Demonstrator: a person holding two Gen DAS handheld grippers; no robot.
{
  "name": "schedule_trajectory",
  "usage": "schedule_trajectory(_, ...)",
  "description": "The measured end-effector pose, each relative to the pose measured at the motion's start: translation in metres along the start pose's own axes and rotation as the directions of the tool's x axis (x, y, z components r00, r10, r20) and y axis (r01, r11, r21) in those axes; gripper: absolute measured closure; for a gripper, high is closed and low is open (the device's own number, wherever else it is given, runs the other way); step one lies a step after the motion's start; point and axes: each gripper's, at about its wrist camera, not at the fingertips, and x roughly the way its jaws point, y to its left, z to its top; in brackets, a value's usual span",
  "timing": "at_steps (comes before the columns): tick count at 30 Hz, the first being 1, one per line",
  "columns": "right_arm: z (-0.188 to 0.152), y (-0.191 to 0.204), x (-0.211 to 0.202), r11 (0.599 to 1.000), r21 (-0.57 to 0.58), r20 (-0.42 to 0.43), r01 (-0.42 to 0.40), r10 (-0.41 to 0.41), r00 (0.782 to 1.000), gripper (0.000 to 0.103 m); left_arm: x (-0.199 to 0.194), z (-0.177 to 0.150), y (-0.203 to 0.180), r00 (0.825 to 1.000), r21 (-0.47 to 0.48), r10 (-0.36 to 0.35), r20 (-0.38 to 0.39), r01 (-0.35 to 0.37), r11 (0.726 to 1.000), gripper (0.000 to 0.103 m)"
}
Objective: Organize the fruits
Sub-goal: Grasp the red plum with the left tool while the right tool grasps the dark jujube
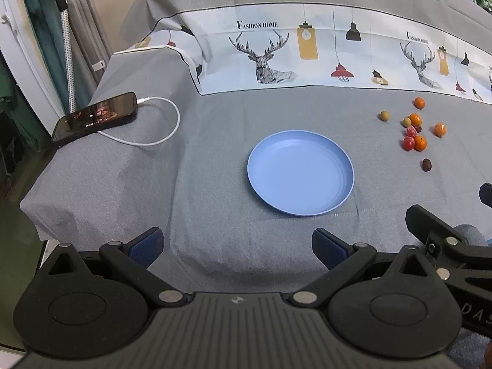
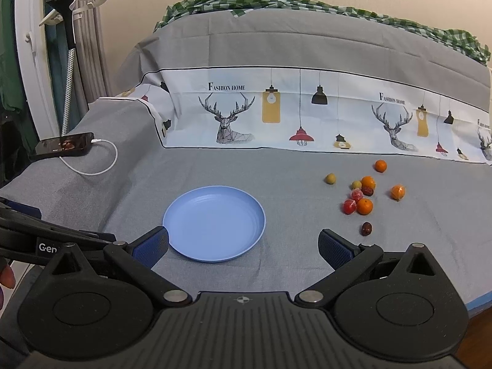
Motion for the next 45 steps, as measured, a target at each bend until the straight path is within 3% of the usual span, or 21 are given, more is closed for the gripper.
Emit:
schedule_trajectory(5, 0.000, -0.011, 0.008, 0.997, 0.066, 0.026, 0.038, -0.040, 0.999, 0.001, 0.012, 0.009, -0.003, 0.998, -0.002, -0.032, -0.049, 0.032, 0.999, 0.000)
schedule_trajectory(9, -0.004, -0.050, 0.024, 0.972, 0.180, 0.045, 0.152, -0.163, 0.986, 0.001, 0.019, 0.026, -0.022, 0.999, 0.034, -0.033, -0.041, 0.034, 0.999, 0.000)
schedule_trajectory(17, -0.030, -0.154, 0.132, 0.904, 0.242, -0.086, 0.354, -0.343, 0.935, 0.001, 0.059, 0.063, -0.082, 0.994, 0.114, -0.066, -0.084, 0.075, 0.991, 0.000)
schedule_trajectory(20, -0.041, -0.181, 0.188, 0.905, 0.250, -0.172, 0.343, -0.308, 0.936, 0.001, 0.073, 0.076, -0.102, 0.994, 0.138, -0.063, -0.086, 0.075, 0.988, 0.000)
schedule_trajectory(24, -0.041, -0.204, 0.248, 0.915, 0.264, -0.169, 0.306, -0.269, 0.948, 0.001, 0.097, 0.095, -0.127, 0.993, 0.154, -0.076, -0.086, 0.088, 0.984, 0.000)
schedule_trajectory(27, -0.045, -0.219, 0.285, 0.922, 0.219, -0.212, 0.320, -0.275, 0.938, 0.001, 0.123, 0.112, -0.155, 0.991, 0.168, -0.101, -0.084, 0.114, 0.979, 0.000)
schedule_trajectory(29, -0.044, -0.219, 0.284, 0.919, 0.196, -0.179, 0.343, -0.310, 0.934, 0.032, 0.143, 0.124, -0.174, 0.989, 0.170, -0.118, -0.089, 0.132, 0.977, 0.000)
schedule_trajectory(30, -0.043, -0.218, 0.282, 0.926, 0.174, -0.152, 0.335, -0.311, 0.938, 0.063, 0.152, 0.129, -0.184, 0.988, 0.168, -0.129, -0.087, 0.142, 0.975, 0.000)
schedule_trajectory(31, -0.043, -0.216, 0.281, 0.933, 0.144, -0.134, 0.328, -0.310, 0.941, 0.081, 0.161, 0.135, -0.195, 0.987, 0.168, -0.134, -0.084, 0.147, 0.975, 0.000)
schedule_trajectory(34, -0.045, -0.226, 0.279, 0.925, 0.160, -0.131, 0.343, -0.325, 0.937, 0.081, 0.188, 0.151, -0.236, 0.979, 0.199, -0.188, -0.075, 0.200, 0.959, 0.000)
schedule_trajectory(35, -0.045, -0.234, 0.276, 0.903, 0.187, -0.136, 0.388, -0.367, 0.920, 0.081, 0.197, 0.155, -0.249, 0.975, 0.216, -0.210, -0.072, 0.220, 0.951, 0.000)
schedule_trajectory(37, -0.045, -0.256, 0.274, 0.826, 0.248, -0.167, 0.506, -0.478, 0.862, 0.081, 0.220, 0.162, -0.280, 0.967, 0.257, -0.239, -0.083, 0.253, 0.933, 0.000)
schedule_trajectory(39, -0.048, -0.277, 0.271, 0.762, 0.339, -0.194, 0.551, -0.516, 0.834, 0.081, 0.242, 0.164, -0.304, 0.959, 0.286, -0.258, -0.113, 0.280, 0.916, 0.000)
schedule_trajectory(41, -0.050, -0.286, 0.270, 0.733, 0.383, -0.204, 0.562, -0.527, 0.825, 0.081, 0.266, 0.165, -0.327, 0.943, 0.316, -0.292, -0.162, 0.329, 0.890, 0.000)
schedule_trajectory(45, -0.050, -0.284, 0.276, 0.732, 0.369, -0.202, 0.573, -0.538, 0.818, 0.081, 0.293, 0.161, -0.358, 0.931, 0.371, -0.290, -0.221, 0.355, 0.858, 0.001)
